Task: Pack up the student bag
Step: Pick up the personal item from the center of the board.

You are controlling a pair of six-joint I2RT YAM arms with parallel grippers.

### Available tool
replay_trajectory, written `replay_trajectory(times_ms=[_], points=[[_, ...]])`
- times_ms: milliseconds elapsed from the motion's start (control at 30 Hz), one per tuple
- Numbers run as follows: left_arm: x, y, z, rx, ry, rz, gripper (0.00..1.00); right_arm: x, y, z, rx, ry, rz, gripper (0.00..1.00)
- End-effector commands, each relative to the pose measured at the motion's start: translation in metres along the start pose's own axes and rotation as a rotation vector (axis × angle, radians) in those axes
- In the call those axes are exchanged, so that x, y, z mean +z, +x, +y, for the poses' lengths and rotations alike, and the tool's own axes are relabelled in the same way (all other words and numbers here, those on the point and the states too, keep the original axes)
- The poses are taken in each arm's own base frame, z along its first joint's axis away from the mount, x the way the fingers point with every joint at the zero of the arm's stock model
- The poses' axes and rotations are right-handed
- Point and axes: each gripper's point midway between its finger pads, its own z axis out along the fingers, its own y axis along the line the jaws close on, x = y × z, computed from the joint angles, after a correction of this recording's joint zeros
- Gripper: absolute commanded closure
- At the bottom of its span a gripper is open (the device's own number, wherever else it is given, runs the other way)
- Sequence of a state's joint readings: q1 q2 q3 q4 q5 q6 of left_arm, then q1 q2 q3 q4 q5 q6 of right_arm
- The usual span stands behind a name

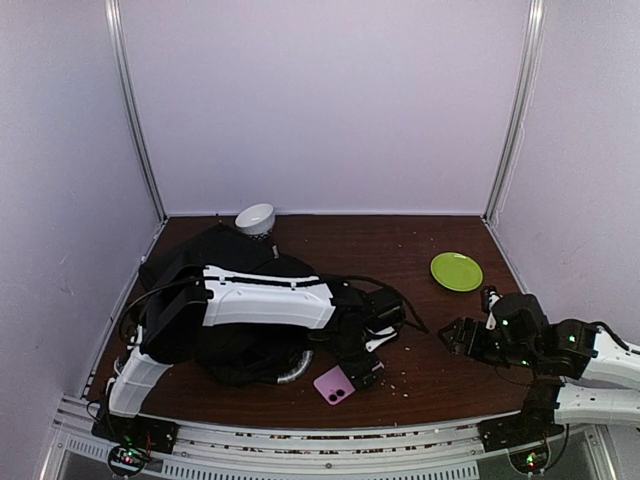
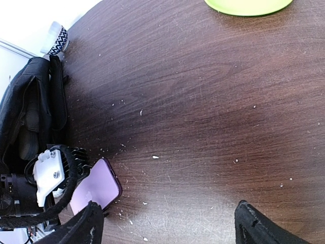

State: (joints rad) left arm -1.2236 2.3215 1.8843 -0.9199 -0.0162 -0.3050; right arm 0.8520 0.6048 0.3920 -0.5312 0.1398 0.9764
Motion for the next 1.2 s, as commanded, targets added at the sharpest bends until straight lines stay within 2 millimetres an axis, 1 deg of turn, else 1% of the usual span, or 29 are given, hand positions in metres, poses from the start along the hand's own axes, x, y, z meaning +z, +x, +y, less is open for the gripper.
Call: replay_trajectory(times_ms=[0, 67, 200, 400, 533, 600, 767, 1167], points=[[0.014, 0.008, 0.003, 0.011, -0.024, 0.044, 0.02, -0.004, -0.009, -0.001, 0.011, 0.02, -0.034, 0.11], [0.015, 0.01, 0.004, 0.011, -0.029, 0.057, 0.03, -0.005, -0.01, -0.001, 0.009, 0.021, -0.035, 0.11], [0.015, 0.019, 0.004, 0.02, -0.043, 0.085, 0.09, -0.006, -0.011, -0.001, 0.009, 0.022, -0.042, 0.11], [0.014, 0.029, -0.004, 0.021, -0.031, 0.104, 0.29, -0.006, -0.011, -0.002, 0.009, 0.023, -0.042, 0.11], [0.003, 0.023, -0.003, 0.01, -0.045, 0.073, 0.42, -0.006, -0.011, -0.002, 0.012, 0.02, -0.043, 0.11], [-0.007, 0.016, 0.0, 0.006, -0.061, 0.045, 0.46, -0.007, -0.011, -0.002, 0.012, 0.018, -0.045, 0.11], [-0.03, 0.0, 0.005, -0.001, -0.088, -0.02, 0.5, -0.007, -0.011, -0.001, 0.015, 0.013, -0.045, 0.11], [-0.061, -0.012, 0.007, -0.017, -0.096, -0.088, 0.53, -0.004, -0.008, 0.0, 0.02, 0.006, -0.032, 0.11]])
